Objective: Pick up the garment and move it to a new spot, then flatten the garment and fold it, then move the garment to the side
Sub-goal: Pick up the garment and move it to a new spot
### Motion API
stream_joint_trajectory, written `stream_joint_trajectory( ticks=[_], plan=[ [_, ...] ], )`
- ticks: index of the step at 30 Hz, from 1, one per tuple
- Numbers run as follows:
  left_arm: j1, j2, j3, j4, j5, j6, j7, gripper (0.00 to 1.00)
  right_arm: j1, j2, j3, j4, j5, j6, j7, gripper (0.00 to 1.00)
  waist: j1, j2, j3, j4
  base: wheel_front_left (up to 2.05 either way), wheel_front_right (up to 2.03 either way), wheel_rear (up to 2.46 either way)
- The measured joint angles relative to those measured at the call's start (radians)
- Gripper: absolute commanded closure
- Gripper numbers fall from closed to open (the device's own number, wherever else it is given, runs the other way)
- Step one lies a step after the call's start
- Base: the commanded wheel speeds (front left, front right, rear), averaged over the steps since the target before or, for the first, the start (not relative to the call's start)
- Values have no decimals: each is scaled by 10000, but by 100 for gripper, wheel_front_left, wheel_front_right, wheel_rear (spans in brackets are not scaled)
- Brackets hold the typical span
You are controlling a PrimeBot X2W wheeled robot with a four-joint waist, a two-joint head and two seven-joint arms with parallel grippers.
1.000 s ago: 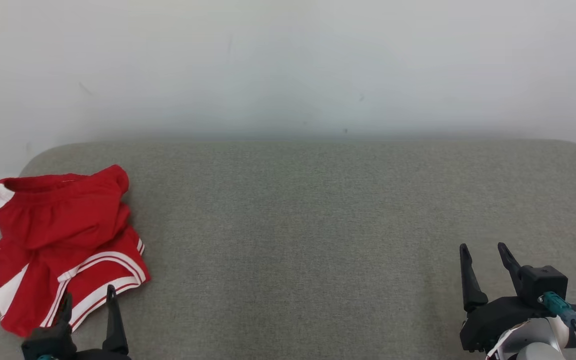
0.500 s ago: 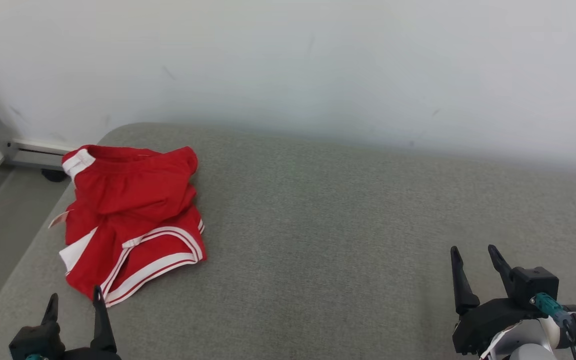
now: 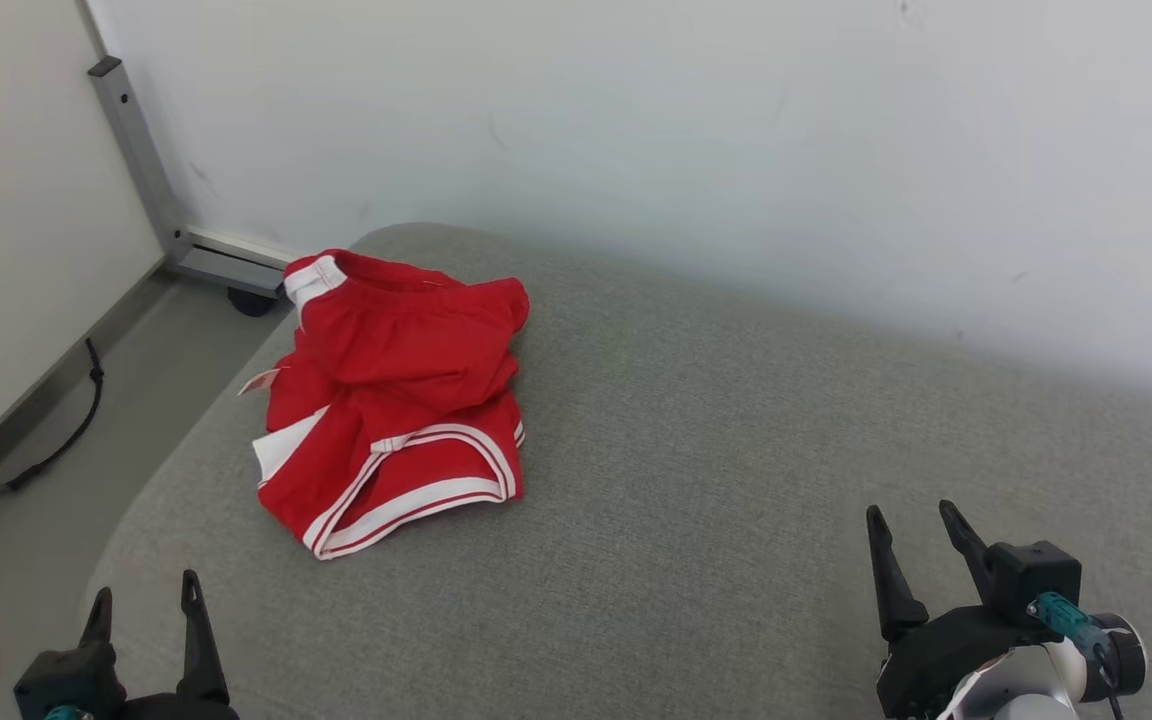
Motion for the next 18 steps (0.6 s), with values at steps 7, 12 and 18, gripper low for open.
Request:
stream_joint_trajectory(
  ticks=[7, 12, 18],
  plan=[
    [155, 21, 251, -217, 0, 0, 46, 0, -258, 150, 228, 79, -4, 88, 4, 0, 0, 0, -63, 499, 0, 0, 0],
    [224, 15, 259, -288, 0, 6, 88, 0, -373, 142, 244, 153, -4, 119, 4, 0, 0, 0, -56, 551, 0, 0, 0],
    [90, 23, 165, -25, -178, -253, 268, 0, -383, 153, 314, 320, -4, 138, 6, 0, 0, 0, -52, 508, 0, 0, 0]
  ],
)
